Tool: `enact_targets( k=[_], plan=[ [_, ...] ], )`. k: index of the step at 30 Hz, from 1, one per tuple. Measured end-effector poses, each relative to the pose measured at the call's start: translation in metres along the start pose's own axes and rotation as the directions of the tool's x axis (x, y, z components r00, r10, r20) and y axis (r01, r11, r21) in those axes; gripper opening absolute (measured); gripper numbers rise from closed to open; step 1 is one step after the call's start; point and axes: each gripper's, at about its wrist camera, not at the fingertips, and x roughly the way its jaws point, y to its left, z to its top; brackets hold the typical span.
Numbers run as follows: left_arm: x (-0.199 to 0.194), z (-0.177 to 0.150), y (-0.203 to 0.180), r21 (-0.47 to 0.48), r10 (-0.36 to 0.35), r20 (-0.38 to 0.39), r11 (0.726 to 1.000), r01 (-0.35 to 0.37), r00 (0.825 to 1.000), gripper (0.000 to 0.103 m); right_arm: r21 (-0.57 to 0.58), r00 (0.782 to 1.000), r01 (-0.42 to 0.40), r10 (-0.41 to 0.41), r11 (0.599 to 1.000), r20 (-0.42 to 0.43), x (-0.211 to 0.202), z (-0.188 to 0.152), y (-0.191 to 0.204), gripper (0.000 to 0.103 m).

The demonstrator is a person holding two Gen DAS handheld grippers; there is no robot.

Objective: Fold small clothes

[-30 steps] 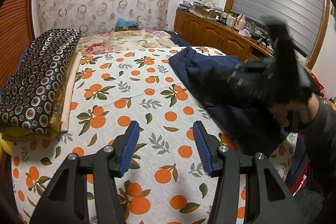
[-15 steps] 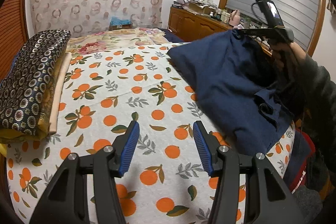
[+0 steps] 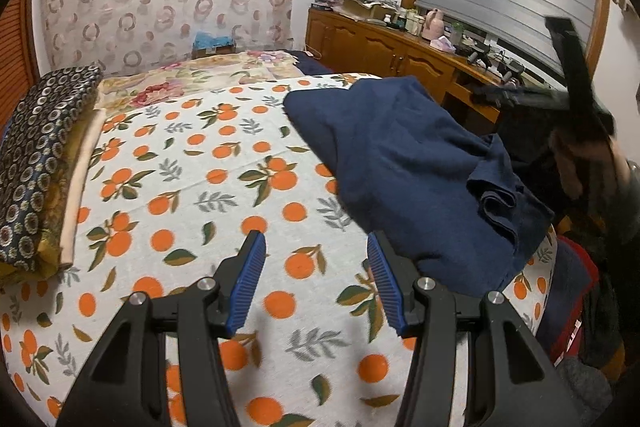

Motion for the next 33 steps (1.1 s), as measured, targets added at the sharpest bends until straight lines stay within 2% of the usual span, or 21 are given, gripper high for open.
enact_targets(
  k=[3,8,14,15,16,17,18,19,25,33],
  plan=[
    [0.004,0.002,-0.007,0.011,-0.007,-0.004,1.000,0.007,1.000,0.052,-0.032,0.996,-0.087,0.087,0.996,-0.024,-0.010,-0.024,0.029,0.051],
    [0.008,0.001,-0.018,0.028,-0.017,-0.018,0.999,0.017,1.000,0.052,-0.085,0.986,-0.160,0.155,0.983,-0.063,-0.010,-0.051,0.066,0.053],
    [0.013,-0.003,-0.027,0.042,-0.031,-0.035,0.999,0.032,0.999,0.052,-0.128,0.988,-0.131,0.118,0.983,-0.103,-0.008,-0.074,0.072,0.053],
    [0.015,-0.004,-0.029,0.043,-0.034,-0.039,0.998,0.036,0.999,0.052,-0.125,0.988,-0.128,0.114,0.984,-0.108,-0.009,-0.077,0.069,0.048],
    [0.015,-0.004,-0.031,0.044,-0.038,-0.041,0.998,0.040,0.998,0.052,-0.120,0.987,-0.128,0.115,0.985,-0.111,-0.010,-0.082,0.065,0.034],
    [0.015,-0.005,-0.032,0.044,-0.041,-0.043,0.998,0.043,0.998,0.052,-0.120,0.987,-0.125,0.111,0.985,-0.112,-0.012,-0.085,0.063,0.025],
    [0.016,-0.005,-0.034,0.046,-0.046,-0.045,0.998,0.048,0.998,0.052,-0.121,0.987,-0.123,0.109,0.985,-0.116,-0.015,-0.090,0.059,0.010],
    [0.016,-0.005,-0.036,0.048,-0.049,-0.046,0.998,0.051,0.998,0.052,-0.117,0.987,-0.125,0.111,0.985,-0.114,-0.018,-0.093,0.056,0.006],
    [0.017,-0.006,-0.046,0.060,-0.069,-0.055,0.996,0.073,0.996,0.052,-0.068,0.995,-0.078,0.073,0.995,-0.073,-0.059,-0.109,0.027,0.004],
    [0.021,-0.009,-0.061,0.073,-0.093,-0.075,0.992,0.098,0.993,0.052,-0.015,0.993,0.011,-0.013,1.000,-0.115,-0.083,-0.134,-0.015,0.004]
  ],
)
